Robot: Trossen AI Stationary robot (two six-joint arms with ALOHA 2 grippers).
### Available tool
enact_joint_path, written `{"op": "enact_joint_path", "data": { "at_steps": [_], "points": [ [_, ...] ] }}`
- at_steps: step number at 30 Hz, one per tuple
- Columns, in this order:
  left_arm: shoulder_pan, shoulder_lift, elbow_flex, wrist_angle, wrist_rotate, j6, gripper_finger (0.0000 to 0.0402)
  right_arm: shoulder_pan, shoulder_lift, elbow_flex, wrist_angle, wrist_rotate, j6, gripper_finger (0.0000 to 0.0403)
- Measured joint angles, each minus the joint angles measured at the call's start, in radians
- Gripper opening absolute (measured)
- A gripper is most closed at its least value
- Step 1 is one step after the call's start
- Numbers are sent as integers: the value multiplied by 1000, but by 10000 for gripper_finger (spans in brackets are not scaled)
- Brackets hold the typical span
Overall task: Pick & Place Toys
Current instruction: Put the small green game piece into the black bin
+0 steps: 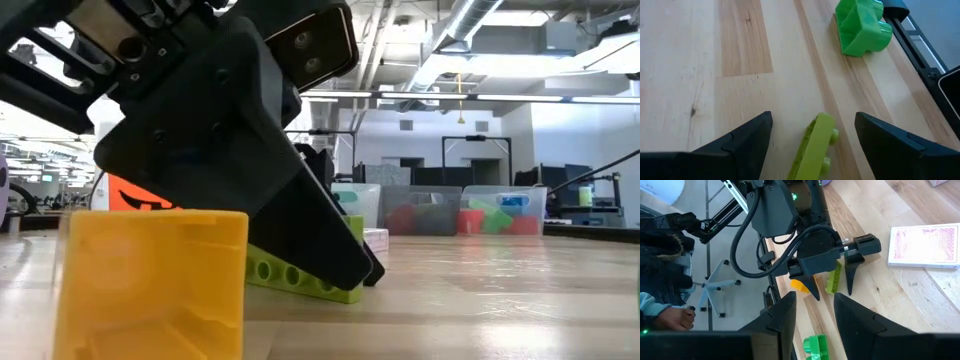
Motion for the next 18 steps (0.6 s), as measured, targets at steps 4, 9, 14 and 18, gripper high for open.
{"op": "enact_joint_path", "data": {
  "at_steps": [4, 9, 14, 18],
  "points": [
    [0, 1, -1, 0, 0, 16, 281, 0, 0, 0, 7, 0, 0, 128],
    [0, 1, -1, -14, -1, 72, 258, 0, 0, 0, 6, 0, 0, 128],
    [2, 1, -1, -18, -6, 74, 213, 0, 0, 0, 6, 1, 0, 128],
    [3, 1, -2, -21, -14, 73, 161, 0, 0, 0, 2, 6, 0, 127]
  ]
}}
